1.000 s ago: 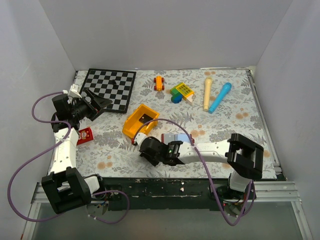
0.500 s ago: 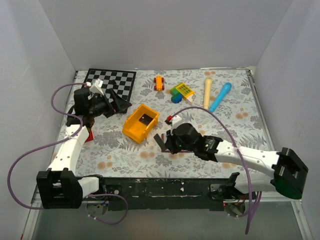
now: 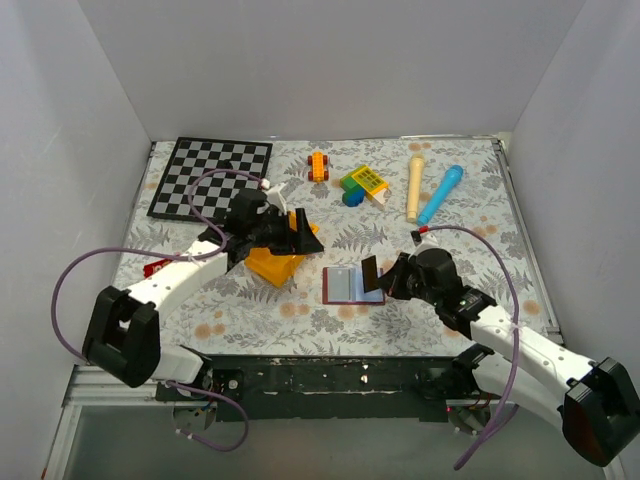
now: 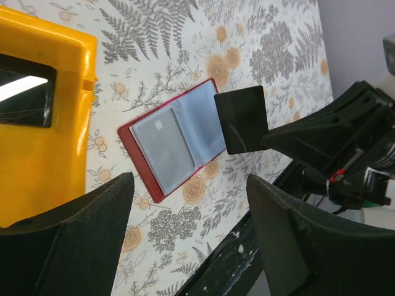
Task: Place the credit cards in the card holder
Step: Pick up the credit card from the center of the board, then insert the credit card into the card holder.
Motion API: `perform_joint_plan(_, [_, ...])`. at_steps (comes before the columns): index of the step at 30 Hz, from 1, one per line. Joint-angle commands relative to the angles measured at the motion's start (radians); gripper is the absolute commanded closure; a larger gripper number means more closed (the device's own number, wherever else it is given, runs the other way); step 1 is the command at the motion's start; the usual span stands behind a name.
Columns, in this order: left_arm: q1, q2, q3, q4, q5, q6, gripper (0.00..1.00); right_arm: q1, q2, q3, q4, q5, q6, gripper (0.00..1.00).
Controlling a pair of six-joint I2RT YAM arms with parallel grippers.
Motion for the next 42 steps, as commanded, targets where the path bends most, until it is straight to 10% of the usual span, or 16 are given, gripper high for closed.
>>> perform_joint_plan(1, [-0.107, 0.060, -0.003, 0.049, -0.099, 0.019, 0.32, -0.049, -0.007, -0.043, 0.135, -0.143, 0.078, 0.99])
perform_joint_plan(14, [-0.210, 0.221, -0.004, 0.101, -0.172, 0.017, 0.99, -0.077, 0.066, -0.109, 0.273, -0.220, 0.111, 0.99])
perform_joint_plan(42, [-0.270, 0.372, -0.039, 0.167, -0.181, -0.003, 1.00, -0.115, 0.233, -0.171, 0.415, -0.257, 0.168, 0.99])
